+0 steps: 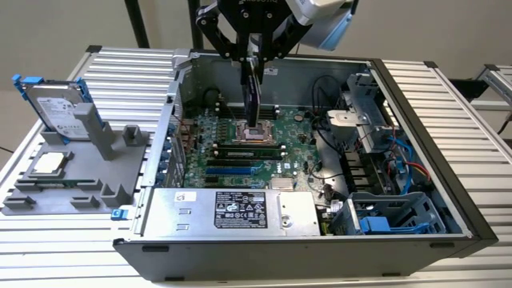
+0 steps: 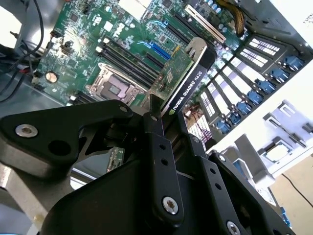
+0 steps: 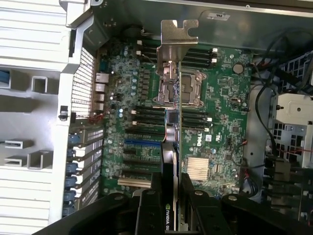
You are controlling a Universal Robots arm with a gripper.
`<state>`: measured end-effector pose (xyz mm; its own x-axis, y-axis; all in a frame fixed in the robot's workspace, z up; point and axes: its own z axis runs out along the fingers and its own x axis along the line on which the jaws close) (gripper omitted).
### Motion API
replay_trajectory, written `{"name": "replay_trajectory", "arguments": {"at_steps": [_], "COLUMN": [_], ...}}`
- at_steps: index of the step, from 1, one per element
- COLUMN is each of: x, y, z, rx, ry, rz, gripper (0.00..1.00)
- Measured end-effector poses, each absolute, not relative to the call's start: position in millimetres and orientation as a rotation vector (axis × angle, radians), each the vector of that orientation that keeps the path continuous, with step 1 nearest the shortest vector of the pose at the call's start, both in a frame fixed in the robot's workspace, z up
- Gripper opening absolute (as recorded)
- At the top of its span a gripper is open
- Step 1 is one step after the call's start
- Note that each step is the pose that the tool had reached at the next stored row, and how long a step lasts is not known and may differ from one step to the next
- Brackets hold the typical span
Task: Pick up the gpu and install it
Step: 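Pick up the gpu and move the gpu toward the slot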
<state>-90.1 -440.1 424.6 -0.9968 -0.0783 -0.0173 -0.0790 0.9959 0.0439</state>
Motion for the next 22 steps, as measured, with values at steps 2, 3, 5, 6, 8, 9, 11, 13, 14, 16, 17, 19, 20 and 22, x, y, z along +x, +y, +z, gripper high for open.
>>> {"name": "replay_trajectory", "arguments": {"at_steps": [2, 3, 5, 6, 8, 9, 11, 13, 14, 16, 17, 19, 20, 22], "x": [-90.1, -90.1, -90.1, -90.1, -90.1, -90.1, -90.1, -90.1, -90.1, -90.1, -90.1, -90.1, -90.1, -90.1], "y": [-440.1, -440.1, -440.1, -440.1, -440.1, -440.1, -440.1, -440.1, -440.1, -440.1, -440.1, -440.1, -440.1, -440.1], "z": [424.6, 424.6, 424.6, 424.6, 424.6, 424.6, 424.6, 424.6, 424.6, 424.6, 424.6, 424.6, 424.6, 424.6], "rx": [-0.133, -0.137, -0.147, -0.151, -0.16, -0.165, -0.175, -0.185, -0.19, -0.2, -0.205, -0.216, -0.222, -0.234], "ry": [3.123, 3.122, 3.122, 3.122, 3.122, 3.121, 3.121, 3.121, 3.12, 3.12, 3.12, 3.119, 3.119, 3.118], "rz": [0.07, 0.07, 0.07, 0.07, 0.07, 0.07, 0.07, 0.07, 0.07, 0.07, 0.07, 0.071, 0.071, 0.071], "gripper": [0.0, 0.0, 0.0, 0.0, 0.0, 0.0, 0.0, 0.0, 0.0, 0.0, 0.0, 0.0, 0.0, 0.0]}}
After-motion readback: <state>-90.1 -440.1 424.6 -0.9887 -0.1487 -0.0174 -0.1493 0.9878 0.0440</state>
